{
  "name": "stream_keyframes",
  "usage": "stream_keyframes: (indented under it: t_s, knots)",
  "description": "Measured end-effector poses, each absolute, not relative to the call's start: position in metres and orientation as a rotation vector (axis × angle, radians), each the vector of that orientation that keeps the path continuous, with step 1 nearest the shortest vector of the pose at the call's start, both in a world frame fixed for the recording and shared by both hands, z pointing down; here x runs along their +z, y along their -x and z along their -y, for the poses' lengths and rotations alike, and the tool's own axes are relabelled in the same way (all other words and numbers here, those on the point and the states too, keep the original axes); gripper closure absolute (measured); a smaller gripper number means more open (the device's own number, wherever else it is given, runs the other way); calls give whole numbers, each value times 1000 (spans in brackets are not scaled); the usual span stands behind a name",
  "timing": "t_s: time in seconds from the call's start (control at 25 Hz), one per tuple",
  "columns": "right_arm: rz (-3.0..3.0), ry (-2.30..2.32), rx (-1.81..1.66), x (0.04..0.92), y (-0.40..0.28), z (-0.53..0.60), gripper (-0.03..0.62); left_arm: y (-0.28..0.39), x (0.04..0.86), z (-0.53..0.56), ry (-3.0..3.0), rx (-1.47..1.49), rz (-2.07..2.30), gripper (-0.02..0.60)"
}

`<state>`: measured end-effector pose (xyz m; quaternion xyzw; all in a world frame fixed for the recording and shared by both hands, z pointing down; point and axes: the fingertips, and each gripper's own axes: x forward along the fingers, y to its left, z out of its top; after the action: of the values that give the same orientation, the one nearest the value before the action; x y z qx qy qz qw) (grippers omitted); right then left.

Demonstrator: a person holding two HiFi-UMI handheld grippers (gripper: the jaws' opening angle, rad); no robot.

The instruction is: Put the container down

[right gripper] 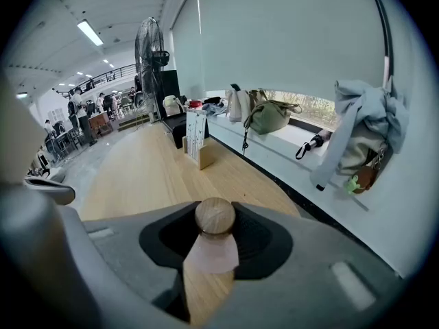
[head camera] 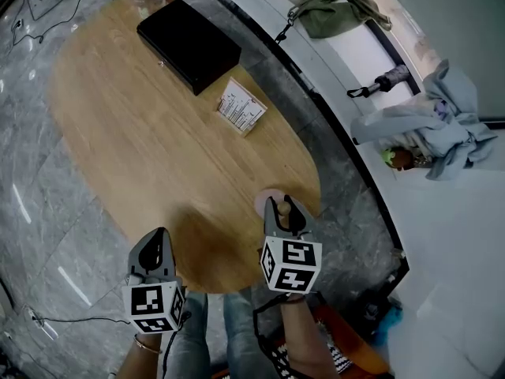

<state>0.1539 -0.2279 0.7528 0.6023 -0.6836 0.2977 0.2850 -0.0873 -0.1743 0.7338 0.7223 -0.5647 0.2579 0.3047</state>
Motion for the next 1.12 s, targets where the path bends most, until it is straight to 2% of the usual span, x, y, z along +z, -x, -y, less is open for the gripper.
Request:
stream_keyframes:
  t_s: [1.12]
  knots:
    - [1838, -1679, 698, 754, -150, 223, 457, 94, 739, 172, -1915, 695, 1477, 588]
